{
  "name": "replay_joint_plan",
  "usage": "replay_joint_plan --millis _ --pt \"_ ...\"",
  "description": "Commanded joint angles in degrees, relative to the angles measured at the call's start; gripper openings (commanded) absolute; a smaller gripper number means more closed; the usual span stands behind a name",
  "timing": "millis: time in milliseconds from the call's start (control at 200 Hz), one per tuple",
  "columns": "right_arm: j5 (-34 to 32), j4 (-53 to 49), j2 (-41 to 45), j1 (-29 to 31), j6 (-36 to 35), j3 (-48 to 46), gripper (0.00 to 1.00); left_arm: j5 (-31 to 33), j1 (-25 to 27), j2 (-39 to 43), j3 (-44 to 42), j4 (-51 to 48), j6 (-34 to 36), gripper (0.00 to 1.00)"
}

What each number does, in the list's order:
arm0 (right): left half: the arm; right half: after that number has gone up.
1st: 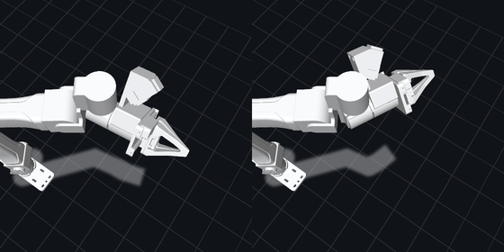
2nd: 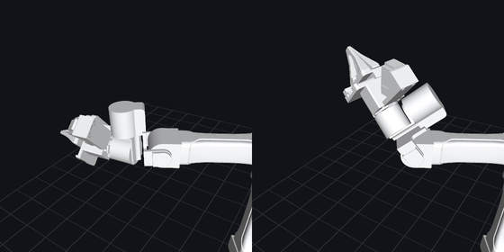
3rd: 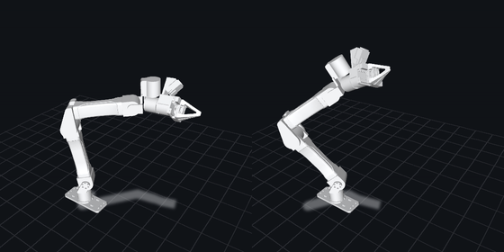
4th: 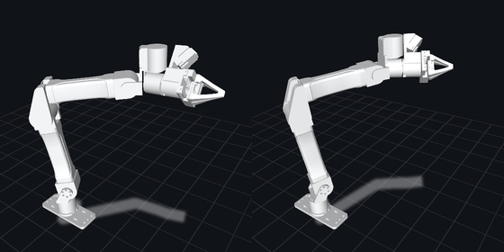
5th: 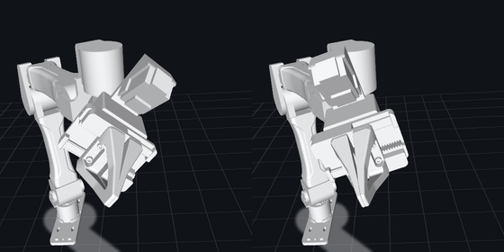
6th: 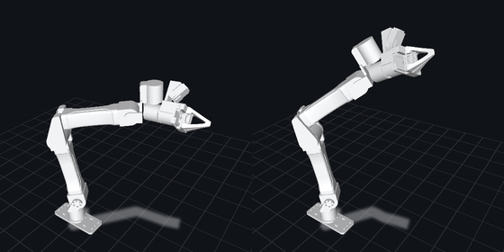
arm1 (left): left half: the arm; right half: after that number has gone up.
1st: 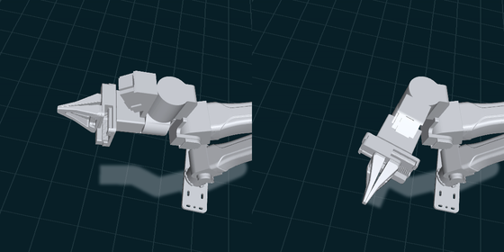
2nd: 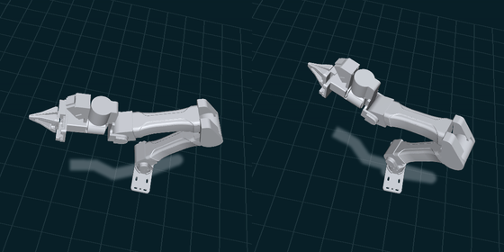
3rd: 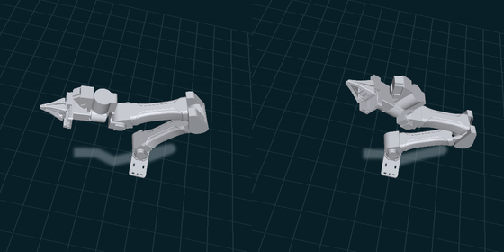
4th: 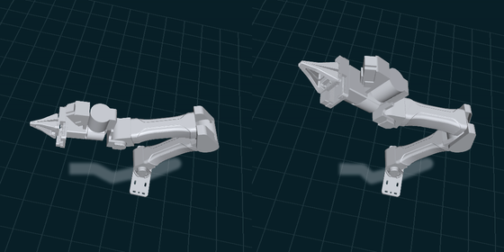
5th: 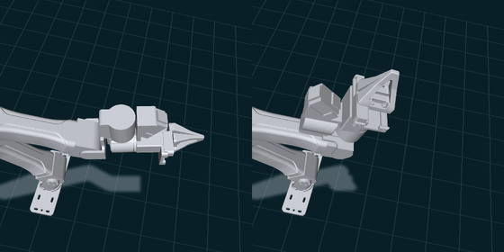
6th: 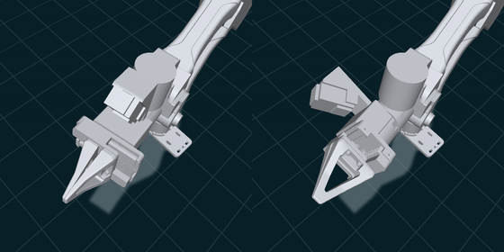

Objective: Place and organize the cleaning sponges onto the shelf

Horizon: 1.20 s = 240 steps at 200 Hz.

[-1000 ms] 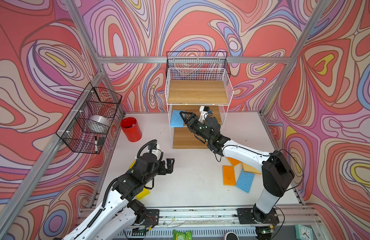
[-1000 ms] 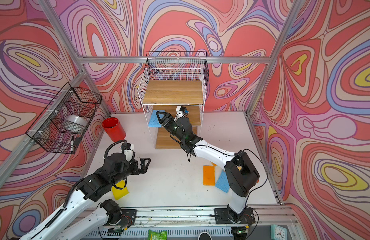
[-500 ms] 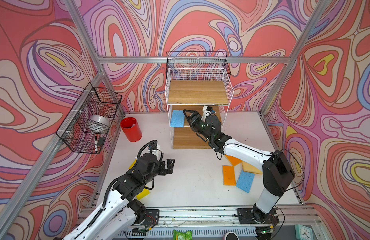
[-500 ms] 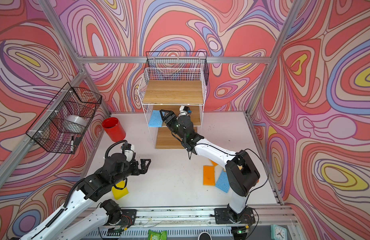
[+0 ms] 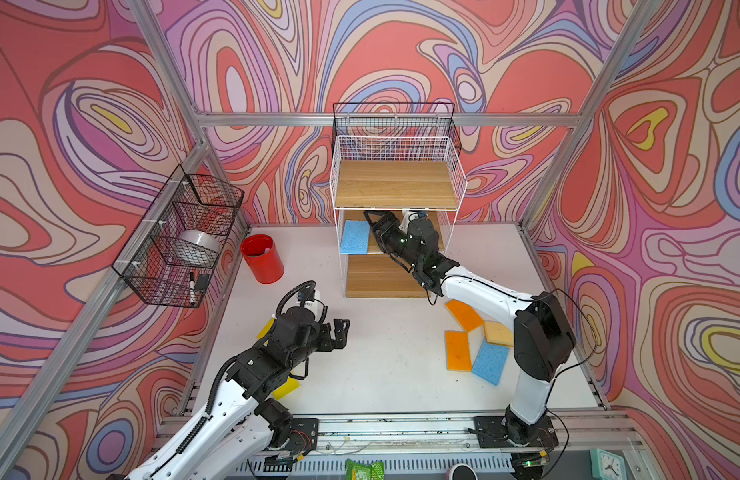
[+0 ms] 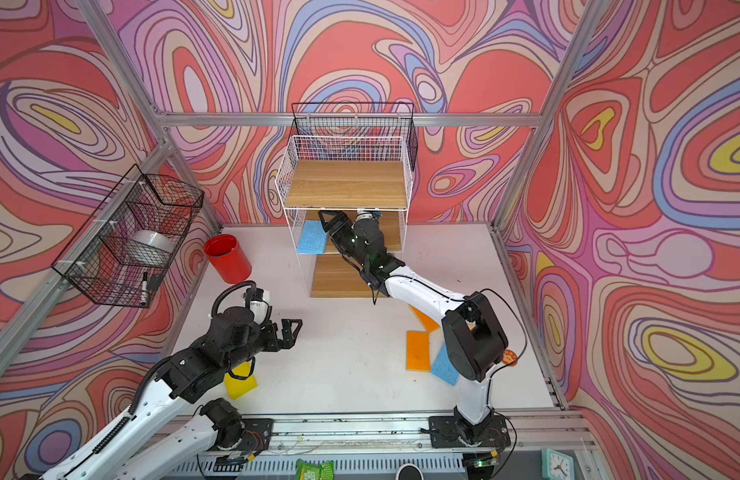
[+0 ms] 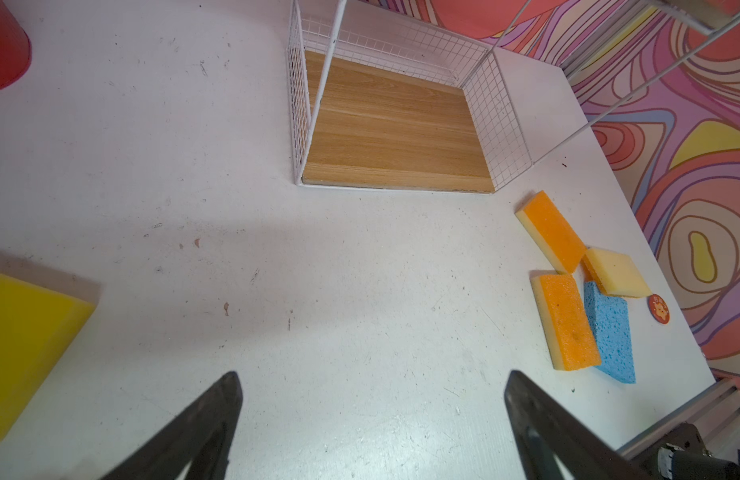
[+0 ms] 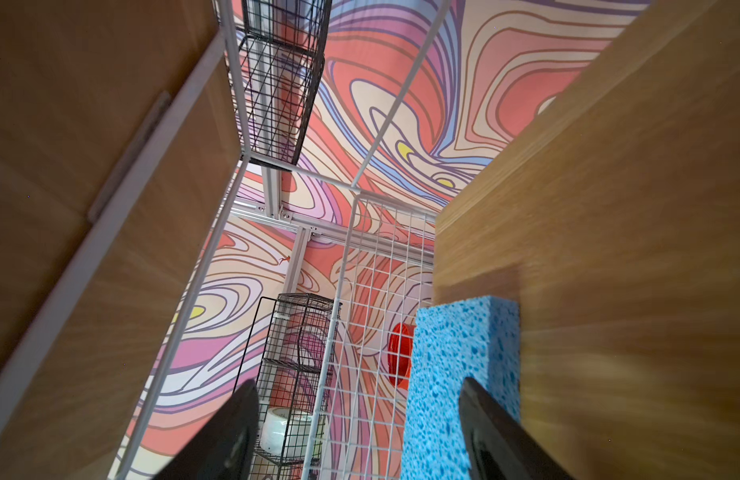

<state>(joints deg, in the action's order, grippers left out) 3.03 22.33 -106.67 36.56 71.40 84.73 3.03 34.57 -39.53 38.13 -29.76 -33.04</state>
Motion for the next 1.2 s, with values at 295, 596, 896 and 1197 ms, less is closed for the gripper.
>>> replay_joint_plan --millis 295,596,896,1197 --pt "-1.4 -7.1 -3.89 -0.44 -1.56 2.66 0.77 0.22 0.06 0.07 -0.51 0.34 -0.45 1.0" --pt "-5.11 -13.26 -2.68 -0.08 -2.39 4.37 0.77 0.25 0.06 -0.46 -0.33 0.41 -0.83 1.0" --pt "-2.01 -17.96 -4.08 -0.08 5.45 8.52 0.81 0.31 0.06 -0.86 -0.08 -0.38 -1.48 1.0" --pt "-0.65 -21.58 -6.04 -0.05 7.84 12.84 0.82 0.22 0.07 -0.64 0.11 -0.61 -1.53 1.0"
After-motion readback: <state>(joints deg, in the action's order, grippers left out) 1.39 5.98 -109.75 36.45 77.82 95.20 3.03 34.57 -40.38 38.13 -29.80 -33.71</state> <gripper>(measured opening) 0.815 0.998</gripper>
